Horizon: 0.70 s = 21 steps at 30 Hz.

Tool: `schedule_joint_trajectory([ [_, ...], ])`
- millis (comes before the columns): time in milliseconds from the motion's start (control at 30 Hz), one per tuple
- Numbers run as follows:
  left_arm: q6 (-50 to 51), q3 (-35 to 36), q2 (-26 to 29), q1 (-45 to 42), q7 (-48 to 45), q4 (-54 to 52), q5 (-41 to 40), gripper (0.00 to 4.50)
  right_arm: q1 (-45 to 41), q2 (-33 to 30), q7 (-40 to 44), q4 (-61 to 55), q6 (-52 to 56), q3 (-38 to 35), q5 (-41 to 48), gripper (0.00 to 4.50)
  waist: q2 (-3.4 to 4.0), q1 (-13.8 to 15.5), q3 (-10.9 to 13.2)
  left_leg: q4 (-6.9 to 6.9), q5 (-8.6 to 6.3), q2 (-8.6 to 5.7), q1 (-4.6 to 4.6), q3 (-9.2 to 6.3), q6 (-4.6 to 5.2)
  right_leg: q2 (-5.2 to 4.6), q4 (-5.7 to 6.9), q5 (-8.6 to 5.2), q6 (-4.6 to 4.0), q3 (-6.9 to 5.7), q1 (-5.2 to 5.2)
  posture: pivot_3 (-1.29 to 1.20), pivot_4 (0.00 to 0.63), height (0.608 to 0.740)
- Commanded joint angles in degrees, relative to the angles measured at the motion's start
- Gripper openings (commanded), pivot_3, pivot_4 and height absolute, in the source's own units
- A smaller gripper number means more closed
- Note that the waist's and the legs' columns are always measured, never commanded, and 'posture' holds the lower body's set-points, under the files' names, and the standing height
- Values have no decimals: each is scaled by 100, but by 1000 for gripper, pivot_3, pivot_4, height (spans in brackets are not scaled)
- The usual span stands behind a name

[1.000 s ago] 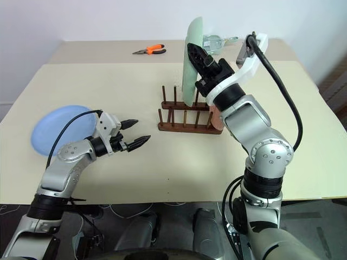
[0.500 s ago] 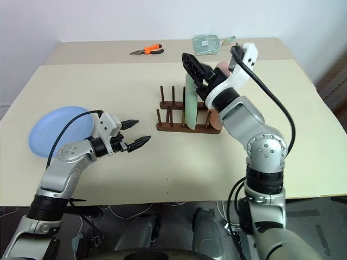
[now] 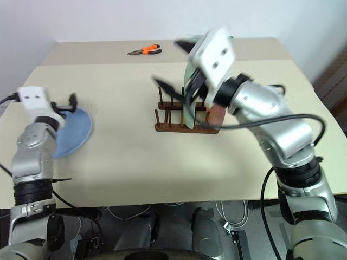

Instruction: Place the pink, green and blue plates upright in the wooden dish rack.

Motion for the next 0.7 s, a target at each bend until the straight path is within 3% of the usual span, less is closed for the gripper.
schedule_joint_trajectory([
  [33, 734, 843, -170, -4, 920, -437, -227, 4500, 86, 276, 317, 116, -380, 230, -545, 4448, -13, 18, -1, 2, 1, -3, 0, 0, -1, -3, 0, 1, 0, 0, 0, 0, 150, 740],
  [333, 2658, 1950, -1202, 598, 1370, -1572, -1582, 4500, 322, 873, 830, 544, -720, 368, -1201, 4448, -36, 17, -3, 1, 5, -4, 2, -11, -11, -1, 7, 2, -1, -5, 2, 0, 150, 740],
  [433, 2897, 2179, -1504, 556, 1528, -1565, -1933, 3617, 366, 968, 892, 626, -813, 358, -1415, 4500, -34, 16, -4, -4, 10, -3, 7, -12, -20, 0, 11, 1, -2, -6, 4, 0, 150, 740],
  [567, 2892, 2374, -1668, 379, 1827, -1404, -2162, 1607, 400, 1074, 902, 663, -861, 298, -1635, 4500, -34, 19, -5, -3, 14, -4, 10, -13, -27, 0, 13, 1, -2, -6, 6, 0, 150, 740],
  [667, 2740, 1892, -1489, 382, 1477, -1306, -2055, 46, 438, 1102, 889, 628, -845, 249, -1786, 4500, -33, 45, -6, -3, 16, -5, 10, -14, -31, 0, 15, 1, -2, -6, 8, 0, 150, 740],
  [700, 2670, 1740, -1437, 393, 1368, -1305, -2011, 12, 453, 1104, 897, 611, -844, 242, -1831, 4500, -34, 68, -6, -2, 17, -6, 10, -15, -32, 1, 15, 1, -3, -6, 9, 0, 150, 740],
])
